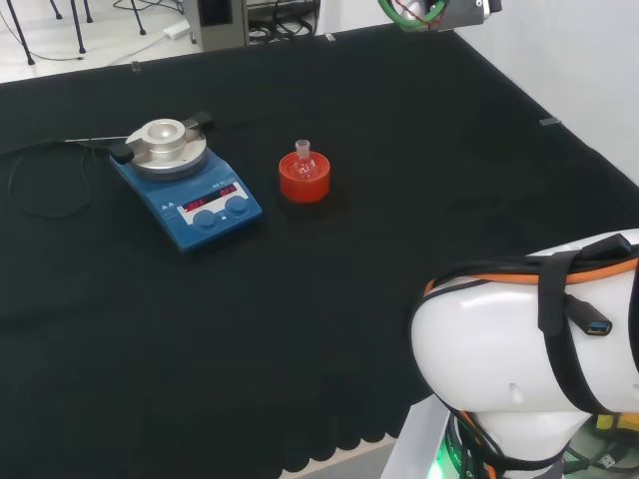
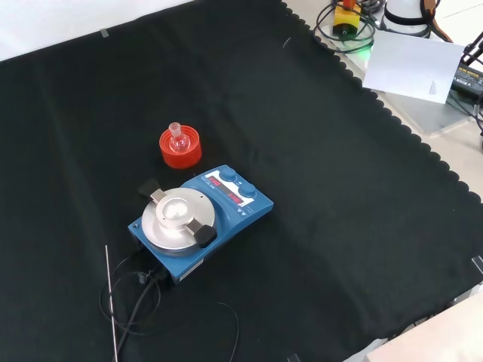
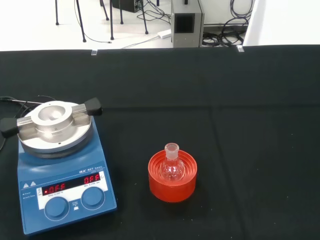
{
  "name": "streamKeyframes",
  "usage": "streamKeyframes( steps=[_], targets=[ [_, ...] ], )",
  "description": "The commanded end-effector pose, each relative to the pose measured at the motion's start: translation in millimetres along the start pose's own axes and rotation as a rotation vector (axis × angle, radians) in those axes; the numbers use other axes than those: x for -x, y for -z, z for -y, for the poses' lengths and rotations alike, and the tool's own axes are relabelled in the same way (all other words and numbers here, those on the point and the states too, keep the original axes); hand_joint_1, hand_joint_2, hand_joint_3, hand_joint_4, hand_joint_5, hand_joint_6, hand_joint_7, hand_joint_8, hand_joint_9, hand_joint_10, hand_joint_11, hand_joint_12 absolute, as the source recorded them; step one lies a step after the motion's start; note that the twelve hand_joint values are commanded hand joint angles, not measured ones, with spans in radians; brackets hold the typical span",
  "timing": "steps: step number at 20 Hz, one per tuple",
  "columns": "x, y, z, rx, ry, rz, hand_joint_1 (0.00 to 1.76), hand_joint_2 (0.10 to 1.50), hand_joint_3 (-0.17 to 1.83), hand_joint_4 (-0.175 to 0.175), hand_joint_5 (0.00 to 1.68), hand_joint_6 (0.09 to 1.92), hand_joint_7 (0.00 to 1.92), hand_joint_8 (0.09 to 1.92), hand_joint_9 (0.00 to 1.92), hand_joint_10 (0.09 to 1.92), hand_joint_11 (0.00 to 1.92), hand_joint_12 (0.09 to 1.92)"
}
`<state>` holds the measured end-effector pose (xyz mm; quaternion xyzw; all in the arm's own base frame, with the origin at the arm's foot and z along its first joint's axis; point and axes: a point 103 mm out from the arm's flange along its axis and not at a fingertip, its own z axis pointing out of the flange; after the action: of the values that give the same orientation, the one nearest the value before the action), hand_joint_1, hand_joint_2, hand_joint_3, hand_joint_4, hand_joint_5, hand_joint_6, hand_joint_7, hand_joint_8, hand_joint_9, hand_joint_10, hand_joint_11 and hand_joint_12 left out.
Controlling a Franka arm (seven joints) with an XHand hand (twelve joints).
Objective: Pick up the round-bottom flask.
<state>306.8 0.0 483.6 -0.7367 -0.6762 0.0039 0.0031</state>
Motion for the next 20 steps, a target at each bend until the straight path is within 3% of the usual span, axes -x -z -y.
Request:
streamKeyframes(
  steps=[1,3,6,11,20],
  targets=[
    [53,69,32,0.168,-0.101,-0.044,0.35,1.1,0.63,-0.017,0.28,0.09,0.41,0.78,0.53,0.9,0.34,1.21],
    [59,74,33,0.181,-0.111,-0.045,0.11,1.25,0.42,-0.017,0.26,0.09,0.18,0.57,0.31,0.7,0.08,1.1],
    [59,74,32,0.182,-0.112,-0.042,0.05,1.32,0.33,-0.017,0.26,0.09,0.12,0.5,0.25,0.63,0.01,1.07],
    [60,71,30,0.176,-0.115,-0.039,0.05,1.32,0.31,-0.017,0.26,0.09,0.12,0.49,0.25,0.62,0.0,1.06],
    [59,51,19,0.149,-0.161,-0.08,0.21,1.25,0.26,-0.02,0.26,0.09,0.13,0.48,0.25,0.62,0.0,1.06]
  ],
)
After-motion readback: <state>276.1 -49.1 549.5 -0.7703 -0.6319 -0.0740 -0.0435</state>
